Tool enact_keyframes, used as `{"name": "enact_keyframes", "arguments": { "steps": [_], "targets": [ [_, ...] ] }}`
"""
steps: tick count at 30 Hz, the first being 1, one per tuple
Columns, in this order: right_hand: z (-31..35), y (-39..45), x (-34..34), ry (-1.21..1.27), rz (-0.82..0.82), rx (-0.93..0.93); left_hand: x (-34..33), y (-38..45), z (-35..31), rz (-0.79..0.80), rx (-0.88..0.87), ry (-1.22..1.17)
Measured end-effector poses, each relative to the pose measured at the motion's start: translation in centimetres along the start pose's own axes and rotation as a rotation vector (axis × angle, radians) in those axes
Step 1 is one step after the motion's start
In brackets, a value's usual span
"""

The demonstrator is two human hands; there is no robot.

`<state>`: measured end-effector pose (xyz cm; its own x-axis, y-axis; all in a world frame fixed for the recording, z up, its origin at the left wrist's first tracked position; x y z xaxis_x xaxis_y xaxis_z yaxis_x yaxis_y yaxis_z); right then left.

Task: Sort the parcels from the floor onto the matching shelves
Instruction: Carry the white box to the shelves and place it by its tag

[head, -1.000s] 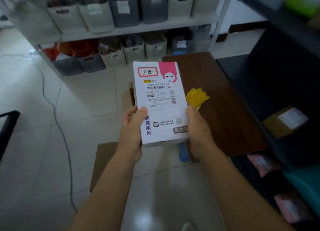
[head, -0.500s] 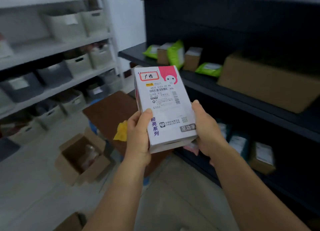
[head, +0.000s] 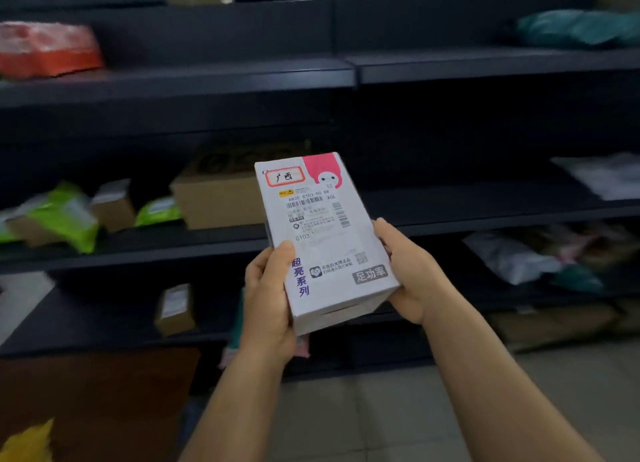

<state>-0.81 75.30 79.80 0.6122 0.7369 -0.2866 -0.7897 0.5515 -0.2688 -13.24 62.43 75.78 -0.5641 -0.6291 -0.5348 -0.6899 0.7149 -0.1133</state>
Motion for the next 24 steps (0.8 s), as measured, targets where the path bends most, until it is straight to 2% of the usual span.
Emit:
{"name": "enact_keyframes", "arguments": {
  "steps": [5, 19, 24],
  "targets": [
    [2.7, -1.2, 11.4, 0.085, -0.160, 0.066, -10.4, 3.9, 5.5, 0.169, 0.094, 0.050],
    [12.0, -5.5, 39.2, 0.184, -0.299, 0.268, -39.2, 9.9, 19.7, 0.480, 0.256, 0.145],
    [14.5, -9.0, 46.9, 0.239, -0.359, 0.334, -48.8, 10.4, 25.2, 0.600, 0.332, 0.151]
  ]
}}
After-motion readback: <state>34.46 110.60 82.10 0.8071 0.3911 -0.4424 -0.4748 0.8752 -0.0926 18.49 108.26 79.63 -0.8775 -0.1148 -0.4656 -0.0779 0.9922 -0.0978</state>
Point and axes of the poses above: each hand's wrist, its own y-axis towards the middle knuckle, its own x-axis out of the back of the hand, z = x × y, the point moved 10 cm from there along y, towards the middle knuckle, and after that the axes turned 8 degrees about z, right-handed, at the moved point
